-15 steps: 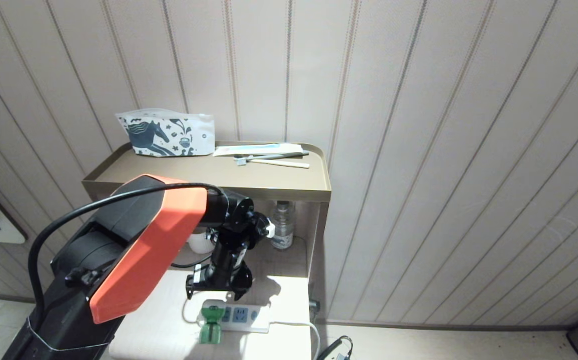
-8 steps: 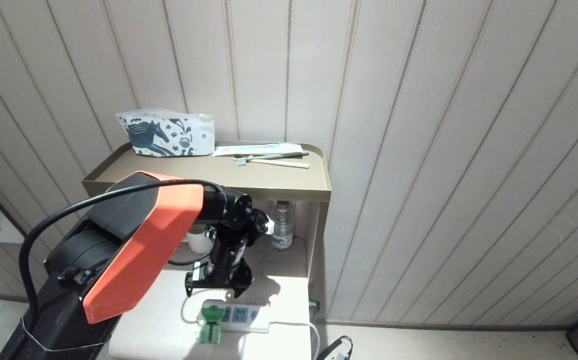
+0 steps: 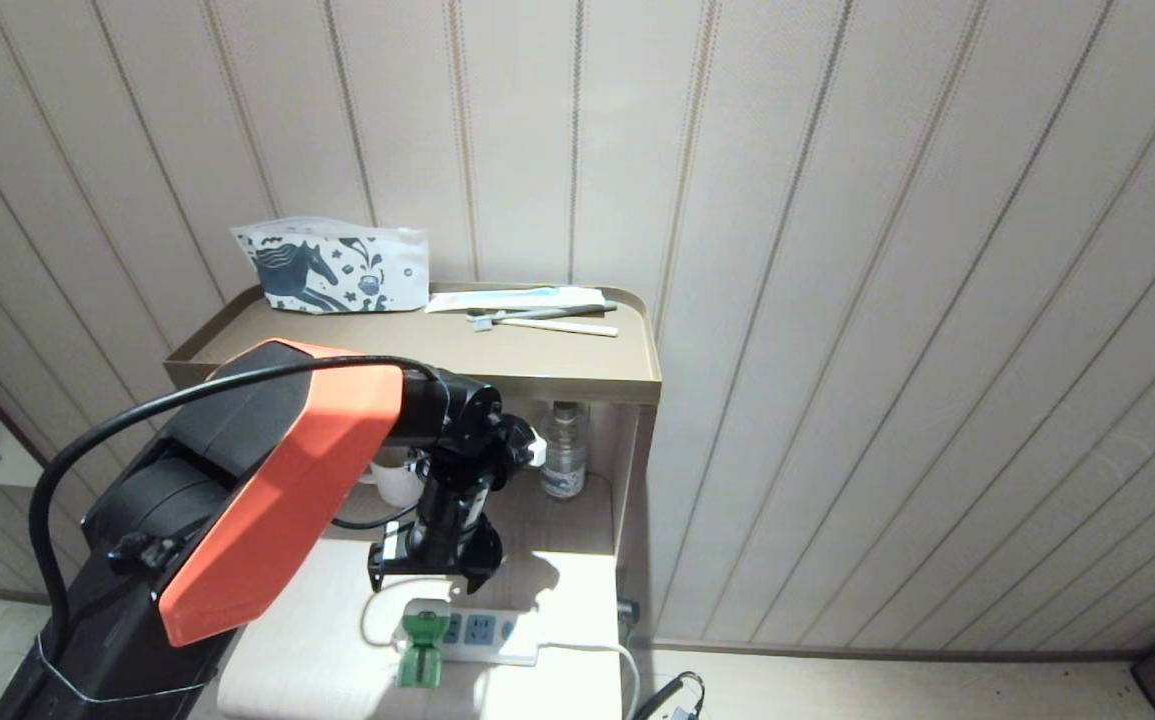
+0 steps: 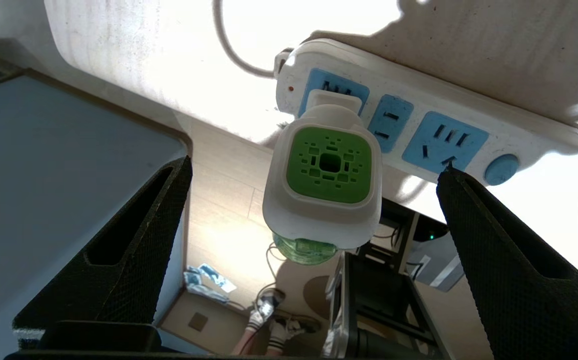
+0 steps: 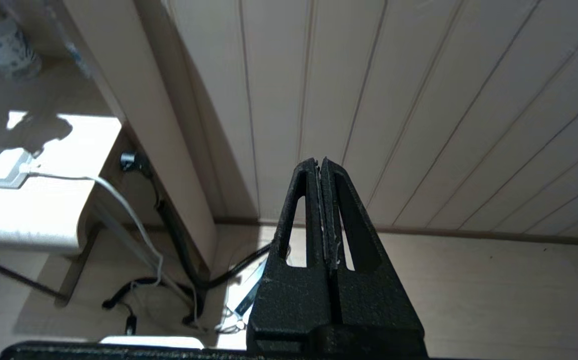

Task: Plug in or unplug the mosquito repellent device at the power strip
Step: Insert the plug into the socket

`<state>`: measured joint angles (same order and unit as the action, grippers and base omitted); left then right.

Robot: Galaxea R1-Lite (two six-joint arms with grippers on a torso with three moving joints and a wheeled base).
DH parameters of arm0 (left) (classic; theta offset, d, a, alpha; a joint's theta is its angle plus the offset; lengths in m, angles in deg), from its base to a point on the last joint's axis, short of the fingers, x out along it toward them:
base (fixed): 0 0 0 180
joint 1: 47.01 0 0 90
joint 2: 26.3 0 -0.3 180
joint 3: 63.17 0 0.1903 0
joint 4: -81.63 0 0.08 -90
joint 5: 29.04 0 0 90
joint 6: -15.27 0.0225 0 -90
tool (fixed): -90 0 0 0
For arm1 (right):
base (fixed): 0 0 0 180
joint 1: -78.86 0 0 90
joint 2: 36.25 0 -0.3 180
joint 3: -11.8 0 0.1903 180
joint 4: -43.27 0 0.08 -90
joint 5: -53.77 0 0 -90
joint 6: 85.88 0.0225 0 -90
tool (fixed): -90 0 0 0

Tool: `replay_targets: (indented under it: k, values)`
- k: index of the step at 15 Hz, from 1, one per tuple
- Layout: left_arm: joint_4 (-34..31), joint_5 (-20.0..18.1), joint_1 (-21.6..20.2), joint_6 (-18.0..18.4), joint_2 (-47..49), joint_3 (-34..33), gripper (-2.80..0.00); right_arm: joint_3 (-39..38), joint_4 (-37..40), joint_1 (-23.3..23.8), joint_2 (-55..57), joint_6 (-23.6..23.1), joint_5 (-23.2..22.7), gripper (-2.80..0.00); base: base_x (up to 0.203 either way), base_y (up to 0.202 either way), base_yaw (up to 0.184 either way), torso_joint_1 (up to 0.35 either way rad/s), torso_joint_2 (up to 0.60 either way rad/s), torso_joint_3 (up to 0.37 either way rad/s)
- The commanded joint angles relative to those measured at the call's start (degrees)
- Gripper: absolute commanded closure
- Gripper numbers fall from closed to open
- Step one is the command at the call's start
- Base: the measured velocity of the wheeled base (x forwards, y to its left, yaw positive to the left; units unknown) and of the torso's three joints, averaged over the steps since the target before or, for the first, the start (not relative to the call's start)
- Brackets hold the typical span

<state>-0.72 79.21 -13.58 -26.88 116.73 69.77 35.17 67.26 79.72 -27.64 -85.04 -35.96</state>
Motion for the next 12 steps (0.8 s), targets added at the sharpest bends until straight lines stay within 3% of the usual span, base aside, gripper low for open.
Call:
replay_targets:
  k: [1, 12]
  values:
    - [-0.3, 0.0, -0.1, -0.4, -0.1, 0.2, -2.80, 0.0, 0.0, 0.5, -1.9, 0.0, 0.0, 0.00, 0.000, 0.000, 0.000, 0.000, 0.00, 0.000]
    - [-2.5, -1.4, 1.1, -0.2, -2.3, -2.1, -2.80, 0.0, 0.0, 0.5, -1.9, 0.0, 0.0, 0.00, 0.000, 0.000, 0.000, 0.000, 0.00, 0.000]
